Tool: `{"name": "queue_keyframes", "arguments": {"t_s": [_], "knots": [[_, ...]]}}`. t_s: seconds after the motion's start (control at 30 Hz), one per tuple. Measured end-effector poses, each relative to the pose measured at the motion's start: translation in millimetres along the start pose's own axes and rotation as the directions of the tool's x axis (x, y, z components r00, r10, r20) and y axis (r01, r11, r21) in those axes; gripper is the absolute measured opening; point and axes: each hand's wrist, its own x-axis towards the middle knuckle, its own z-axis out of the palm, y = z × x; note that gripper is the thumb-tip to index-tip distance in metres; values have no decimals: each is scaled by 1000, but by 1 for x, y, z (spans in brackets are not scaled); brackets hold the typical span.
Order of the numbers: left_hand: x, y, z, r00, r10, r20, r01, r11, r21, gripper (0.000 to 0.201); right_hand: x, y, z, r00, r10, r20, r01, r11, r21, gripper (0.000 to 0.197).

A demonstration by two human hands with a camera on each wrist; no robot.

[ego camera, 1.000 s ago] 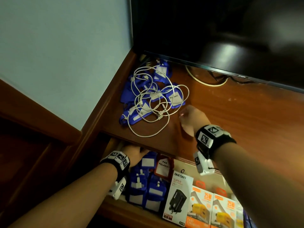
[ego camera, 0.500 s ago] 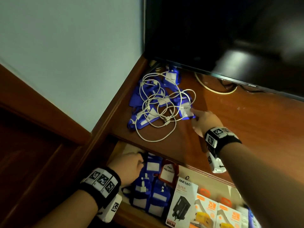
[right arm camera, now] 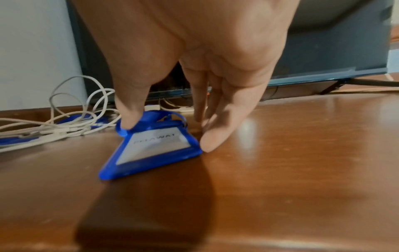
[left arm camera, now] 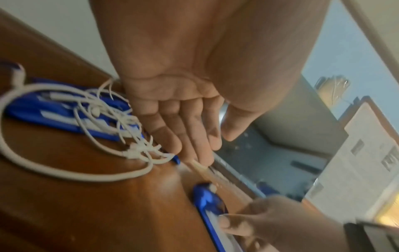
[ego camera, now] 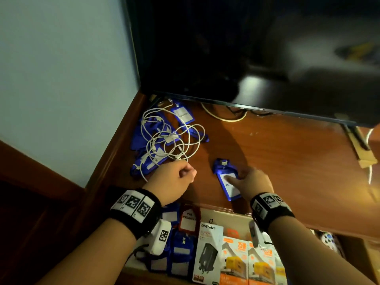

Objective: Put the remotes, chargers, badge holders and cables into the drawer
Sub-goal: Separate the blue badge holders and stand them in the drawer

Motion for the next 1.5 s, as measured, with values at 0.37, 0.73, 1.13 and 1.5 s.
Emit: {"name": "queue_keyframes", "arguments": {"t_s": [0.37,0.73,1.13,1.5], "knots": [[48,20,48,977,85,195,-136,954,266,80,-24,0,11,992,2,123,-30,974,226,20],[35,61,3,873,250,419,149,681,-717,77,-108,-1,-111,909,-413,-57,380,764,521,26],[-25,112,-32,892,359,276,-14,630,-776,40,-133,-39,-215,802,-353,-482,595,399,698,15],[-51,90,-79,960,271,68,-275,960,51,29,-118,-37,-250,625,-105,-774,646,627,436,19]]}}
